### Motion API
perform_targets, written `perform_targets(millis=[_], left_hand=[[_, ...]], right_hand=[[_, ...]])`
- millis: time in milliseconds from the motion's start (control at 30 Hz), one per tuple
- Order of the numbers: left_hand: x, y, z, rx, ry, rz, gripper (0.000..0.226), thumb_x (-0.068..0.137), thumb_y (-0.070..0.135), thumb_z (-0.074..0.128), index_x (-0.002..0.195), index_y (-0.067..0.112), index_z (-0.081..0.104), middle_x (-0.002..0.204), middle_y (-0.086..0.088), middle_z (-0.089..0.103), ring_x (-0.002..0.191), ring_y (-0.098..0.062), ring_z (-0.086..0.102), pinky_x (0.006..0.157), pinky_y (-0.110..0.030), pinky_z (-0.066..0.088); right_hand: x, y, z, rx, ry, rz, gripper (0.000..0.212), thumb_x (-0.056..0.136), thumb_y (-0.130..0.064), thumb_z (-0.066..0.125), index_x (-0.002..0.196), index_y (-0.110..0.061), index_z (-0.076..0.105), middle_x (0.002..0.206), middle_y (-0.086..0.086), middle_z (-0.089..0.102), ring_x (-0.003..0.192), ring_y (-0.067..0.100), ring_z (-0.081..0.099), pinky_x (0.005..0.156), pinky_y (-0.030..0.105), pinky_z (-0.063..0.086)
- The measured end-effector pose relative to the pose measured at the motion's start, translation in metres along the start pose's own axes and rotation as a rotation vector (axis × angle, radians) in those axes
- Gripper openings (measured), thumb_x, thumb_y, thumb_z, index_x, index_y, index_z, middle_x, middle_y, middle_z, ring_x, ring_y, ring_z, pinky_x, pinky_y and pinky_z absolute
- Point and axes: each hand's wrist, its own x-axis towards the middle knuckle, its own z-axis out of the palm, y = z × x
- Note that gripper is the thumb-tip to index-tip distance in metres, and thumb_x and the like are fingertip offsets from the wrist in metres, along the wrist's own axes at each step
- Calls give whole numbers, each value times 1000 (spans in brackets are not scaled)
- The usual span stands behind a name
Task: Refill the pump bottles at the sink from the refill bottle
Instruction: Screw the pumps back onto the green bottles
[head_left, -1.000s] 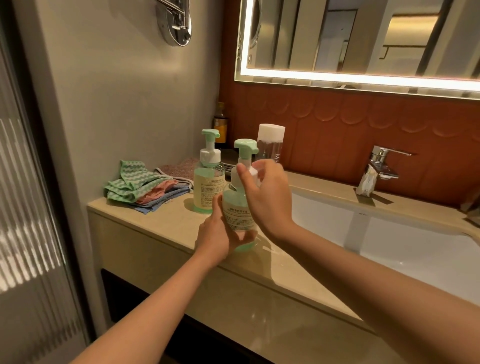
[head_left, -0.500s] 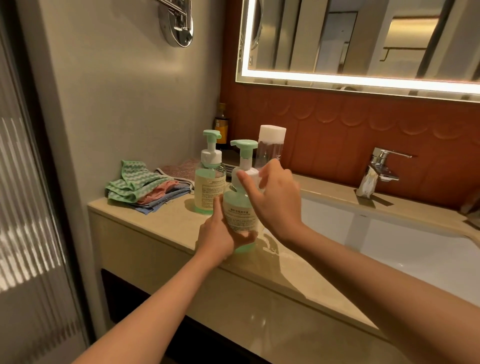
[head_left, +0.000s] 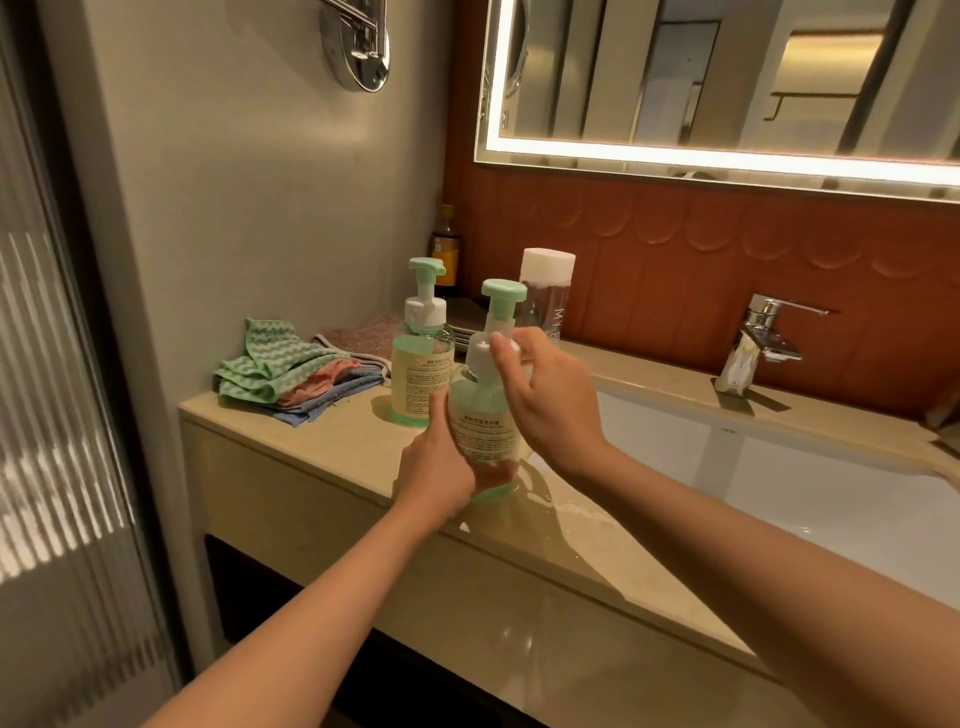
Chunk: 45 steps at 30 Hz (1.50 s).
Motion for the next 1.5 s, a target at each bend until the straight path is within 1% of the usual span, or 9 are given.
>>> perform_targets(millis=[100, 200, 300, 533, 700, 800, 1033, 1333, 1500], left_hand=[[-1, 1, 0, -3, -5, -5, 106, 60, 48, 82, 137, 38, 11, 127, -2, 57, 114, -29, 54, 95, -48, 46], [-1, 0, 0, 40, -2, -2, 107, 62, 50, 81, 138, 41, 6, 131, -4, 54, 116, -29, 53, 96, -48, 45], [-1, -1, 0, 57, -8, 2, 109, 62, 53, 79, 140, 36, 5, 130, -6, 54, 115, -30, 53, 94, -48, 46], [0, -1, 0, 4, -25, 11, 111, 61, 49, 80, 143, 30, 8, 130, -3, 55, 117, -28, 53, 98, -45, 43], [-2, 0, -2, 35, -22, 42, 112, 62, 50, 79, 143, 27, 6, 129, -5, 55, 116, -29, 54, 97, -42, 44], [-1, 0, -2, 50, -31, 42, 114, 63, 53, 78, 145, 26, 4, 133, -6, 52, 120, -29, 51, 99, -42, 43], [-1, 0, -1, 33, -14, 7, 104, 61, 50, 80, 139, 29, 15, 125, -3, 57, 112, -27, 55, 94, -44, 46], [-2, 1, -3, 87, -25, 40, 111, 66, 50, 77, 144, 24, 3, 131, -7, 53, 116, -31, 53, 96, -42, 45], [0, 1, -1, 49, -17, 30, 104, 63, 46, 80, 139, 30, 11, 125, -4, 56, 111, -29, 56, 93, -46, 47]], right_hand=[[7, 2, -3, 26, 93, 68, 41, 91, -58, 38, 93, -19, 51, 95, 0, 63, 87, 17, 59, 80, 44, 51], [19, -6, 0, 259, -106, 170, 51, 91, -55, 40, 123, -15, 45, 119, 3, 57, 106, 19, 56, 87, 40, 50], [12, -13, 5, 371, -218, 170, 41, 99, -41, 32, 119, -10, 49, 106, 2, 56, 96, 16, 54, 75, 28, 44], [-4, -1, 3, -61, 148, 95, 37, 91, -58, 38, 89, -21, 47, 85, -4, 59, 81, 14, 55, 84, 37, 41], [12, -8, 7, 224, -65, 78, 52, 88, -54, 47, 128, -21, 37, 126, 2, 49, 113, 19, 50, 92, 40, 47], [15, -14, 9, 285, -209, 75, 43, 95, -46, 40, 126, -17, 44, 119, 1, 55, 109, 21, 57, 85, 34, 48], [-10, -5, -4, -184, 92, -58, 39, 93, -49, 41, 109, -17, 57, 104, 1, 63, 95, 16, 55, 89, 30, 35], [10, -11, 12, 253, -148, 119, 44, 94, -46, 43, 125, -15, 45, 122, 3, 54, 112, 19, 54, 86, 33, 49], [-12, -7, 4, -39, 113, -4, 32, 96, -45, 39, 104, -18, 54, 99, 0, 62, 89, 14, 55, 80, 35, 48]])
